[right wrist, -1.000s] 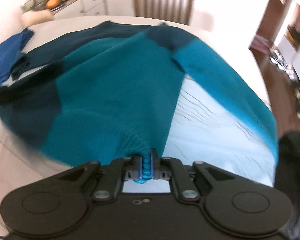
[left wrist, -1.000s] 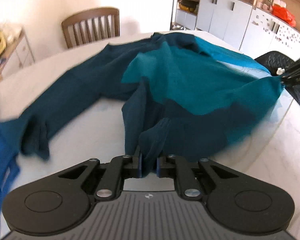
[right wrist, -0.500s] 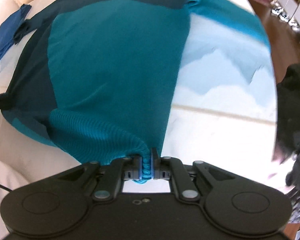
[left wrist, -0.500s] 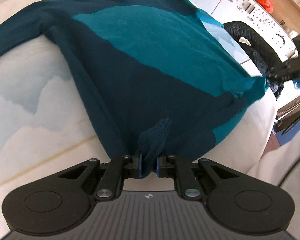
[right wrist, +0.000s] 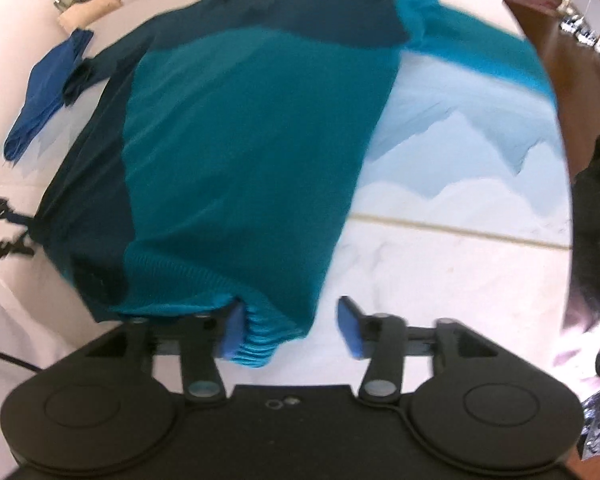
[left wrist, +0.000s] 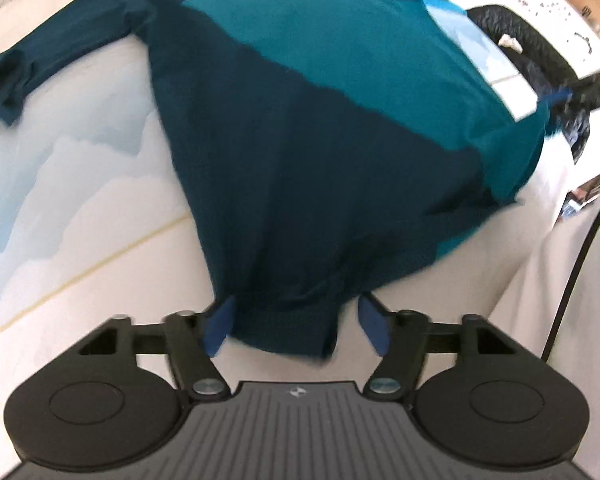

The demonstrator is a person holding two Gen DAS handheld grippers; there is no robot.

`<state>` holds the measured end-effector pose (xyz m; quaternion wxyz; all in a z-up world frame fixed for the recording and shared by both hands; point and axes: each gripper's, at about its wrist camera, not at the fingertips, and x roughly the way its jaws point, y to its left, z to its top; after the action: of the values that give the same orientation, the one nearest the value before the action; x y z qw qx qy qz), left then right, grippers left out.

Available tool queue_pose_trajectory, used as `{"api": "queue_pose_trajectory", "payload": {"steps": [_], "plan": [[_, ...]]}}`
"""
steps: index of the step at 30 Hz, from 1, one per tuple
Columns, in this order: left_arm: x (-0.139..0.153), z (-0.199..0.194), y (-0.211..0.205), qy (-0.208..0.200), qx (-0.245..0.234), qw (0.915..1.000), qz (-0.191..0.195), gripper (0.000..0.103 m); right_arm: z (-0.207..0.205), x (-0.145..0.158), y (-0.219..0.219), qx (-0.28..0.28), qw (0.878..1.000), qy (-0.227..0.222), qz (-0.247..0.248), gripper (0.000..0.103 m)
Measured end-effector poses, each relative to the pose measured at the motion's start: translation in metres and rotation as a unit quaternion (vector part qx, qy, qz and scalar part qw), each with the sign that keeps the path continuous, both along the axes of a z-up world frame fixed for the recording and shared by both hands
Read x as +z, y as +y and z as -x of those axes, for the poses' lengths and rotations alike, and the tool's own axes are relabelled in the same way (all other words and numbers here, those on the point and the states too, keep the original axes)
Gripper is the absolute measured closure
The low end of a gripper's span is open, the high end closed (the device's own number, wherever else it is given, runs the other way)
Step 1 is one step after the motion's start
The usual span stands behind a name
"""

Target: Fold clothes

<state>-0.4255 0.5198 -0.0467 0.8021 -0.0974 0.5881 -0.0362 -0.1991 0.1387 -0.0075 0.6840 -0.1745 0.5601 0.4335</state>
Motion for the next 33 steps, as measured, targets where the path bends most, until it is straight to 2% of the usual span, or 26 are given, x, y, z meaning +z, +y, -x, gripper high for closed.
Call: {"api": "queue_pose_trajectory", "payload": {"steps": [4, 8, 11, 13, 16, 20, 25, 27, 30, 33], "plan": [[0.015, 0.008, 0.004, -0.009, 0.002, 0.9997, -0.021, 0.035, 0.002, 0.014, 0.004, 0.008, 0.999, -0.025, -0.020, 0.000], [0.029, -0.005, 0.005, -0.062, 0.001, 0.9979, -0.017, 0.034, 0.001, 0.029, 0.014, 0.016, 0.998, -0.043, -0.049, 0.000], [0.019, -0.023, -0.001, -0.082, -0.010, 0.9966, -0.010, 0.034, 0.001, 0.020, 0.033, 0.017, 0.998, -0.044, -0.045, 0.000], [0.006, -0.031, -0.007, -0.086, -0.018, 0.9961, -0.006, 0.034, 0.006, 0.003, 0.045, 0.020, 0.999, -0.035, -0.033, 0.000], [-0.011, -0.034, -0.010, -0.078, -0.019, 0.9968, 0.003, 0.034, 0.020, -0.028, 0.062, 0.025, 0.999, -0.028, 0.000, 0.000], [-0.021, -0.023, -0.013, -0.071, 0.002, 0.9974, 0.005, 0.034, 0.038, -0.046, 0.066, 0.044, 0.999, -0.020, 0.019, 0.000], [-0.019, -0.004, -0.022, -0.064, 0.055, 0.9964, 0.006, 0.030, 0.046, -0.053, 0.061, 0.092, 0.995, -0.010, 0.024, 0.000], [-0.020, 0.000, -0.027, -0.049, 0.073, 0.9961, 0.007, 0.029, 0.045, -0.054, 0.058, 0.114, 0.993, -0.004, 0.027, 0.000], [-0.019, 0.005, -0.043, -0.019, 0.068, 0.9975, -0.007, 0.028, 0.047, -0.052, 0.051, 0.161, 0.986, -0.011, 0.032, 0.000], [-0.014, 0.015, -0.052, 0.003, 0.088, 0.9957, -0.026, 0.028, 0.043, -0.044, 0.048, 0.180, 0.983, -0.023, 0.012, 0.000]]}}
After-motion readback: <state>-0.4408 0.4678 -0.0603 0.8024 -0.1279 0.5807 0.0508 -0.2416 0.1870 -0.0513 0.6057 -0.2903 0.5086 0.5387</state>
